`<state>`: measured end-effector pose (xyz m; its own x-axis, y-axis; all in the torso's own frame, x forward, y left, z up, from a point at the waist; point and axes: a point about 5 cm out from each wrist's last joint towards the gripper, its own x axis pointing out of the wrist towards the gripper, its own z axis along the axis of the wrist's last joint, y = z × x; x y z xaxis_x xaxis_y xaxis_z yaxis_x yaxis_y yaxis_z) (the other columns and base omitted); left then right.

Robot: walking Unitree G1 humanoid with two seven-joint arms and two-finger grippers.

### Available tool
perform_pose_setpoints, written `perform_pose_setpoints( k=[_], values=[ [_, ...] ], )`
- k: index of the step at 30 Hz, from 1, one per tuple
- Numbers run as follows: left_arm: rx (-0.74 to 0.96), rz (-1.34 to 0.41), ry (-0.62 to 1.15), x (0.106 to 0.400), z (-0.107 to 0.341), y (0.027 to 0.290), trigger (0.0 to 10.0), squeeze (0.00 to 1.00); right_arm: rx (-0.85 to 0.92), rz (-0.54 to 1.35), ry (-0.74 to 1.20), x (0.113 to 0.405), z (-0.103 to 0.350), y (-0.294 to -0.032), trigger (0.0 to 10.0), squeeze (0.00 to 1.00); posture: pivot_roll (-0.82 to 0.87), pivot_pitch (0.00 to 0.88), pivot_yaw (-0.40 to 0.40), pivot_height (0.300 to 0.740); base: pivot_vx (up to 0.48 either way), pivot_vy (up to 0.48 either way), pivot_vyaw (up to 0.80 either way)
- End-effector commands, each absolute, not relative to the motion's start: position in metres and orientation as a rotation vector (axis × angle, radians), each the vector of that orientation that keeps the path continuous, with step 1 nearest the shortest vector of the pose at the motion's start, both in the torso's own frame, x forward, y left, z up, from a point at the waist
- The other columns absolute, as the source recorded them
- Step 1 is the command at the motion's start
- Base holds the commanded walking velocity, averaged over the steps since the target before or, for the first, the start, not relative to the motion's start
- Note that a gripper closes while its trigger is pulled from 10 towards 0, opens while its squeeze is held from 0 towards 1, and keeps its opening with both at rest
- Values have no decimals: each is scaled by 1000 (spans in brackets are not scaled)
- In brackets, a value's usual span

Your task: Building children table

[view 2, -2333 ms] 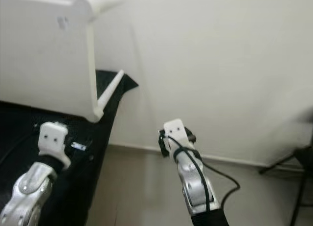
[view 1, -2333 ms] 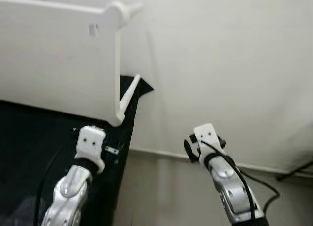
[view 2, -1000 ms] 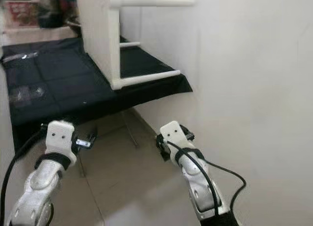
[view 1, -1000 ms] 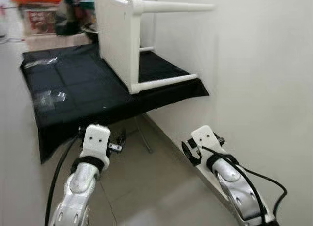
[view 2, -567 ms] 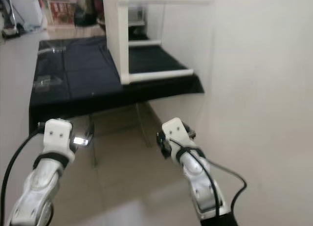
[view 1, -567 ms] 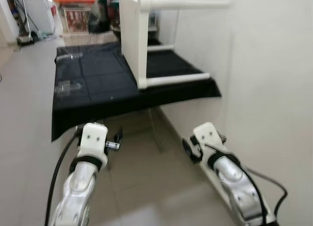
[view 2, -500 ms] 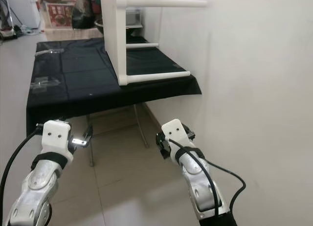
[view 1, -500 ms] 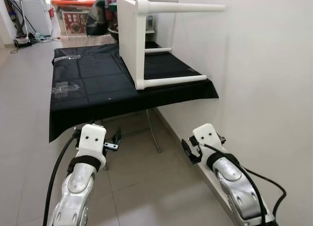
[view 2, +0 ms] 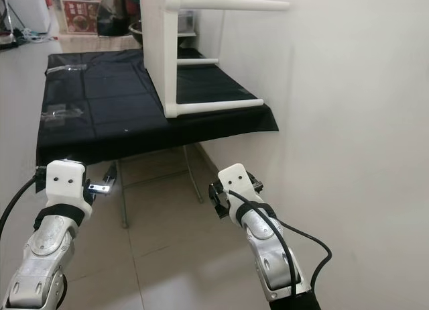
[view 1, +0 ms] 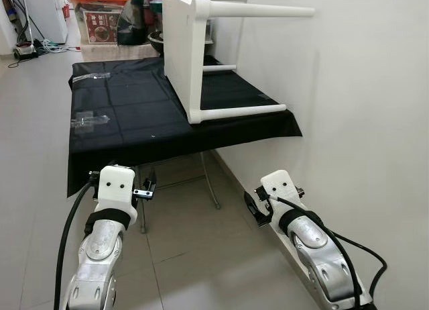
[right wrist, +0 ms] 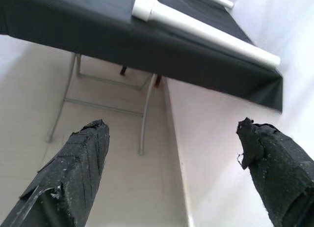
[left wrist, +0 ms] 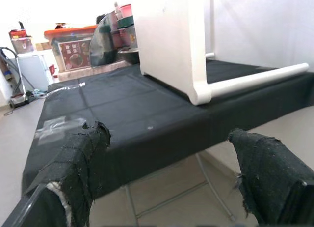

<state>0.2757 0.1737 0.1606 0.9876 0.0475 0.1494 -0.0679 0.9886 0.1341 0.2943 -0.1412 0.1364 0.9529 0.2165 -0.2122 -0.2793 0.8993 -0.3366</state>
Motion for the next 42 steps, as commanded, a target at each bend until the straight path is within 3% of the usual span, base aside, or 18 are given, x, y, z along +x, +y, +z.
perform_pose_setpoints(
  k=[1, 6, 10, 42],
  values=[
    [131, 58, -149, 276, 160, 172, 10000, 0, -421, 295, 130, 296, 142, -134, 10000, 0, 5, 0, -96, 740, 296, 0, 800],
    [128, 55, -153, 277, 160, 170, 10000, 0, -339, 281, 136, 296, 145, -134, 10000, 0, 6, 0, -100, 740, 296, 0, 320],
    [126, 56, -156, 278, 161, 170, 10000, 0, -395, 280, 133, 298, 145, -135, 10000, 0, 6, 0, -100, 740, 298, 0, 800],
    [123, 57, -156, 278, 161, 168, 10000, 0, -332, 208, 123, 304, 149, -140, 10000, 0, 13, 0, -105, 740, 314, 0, 0]
  ],
)
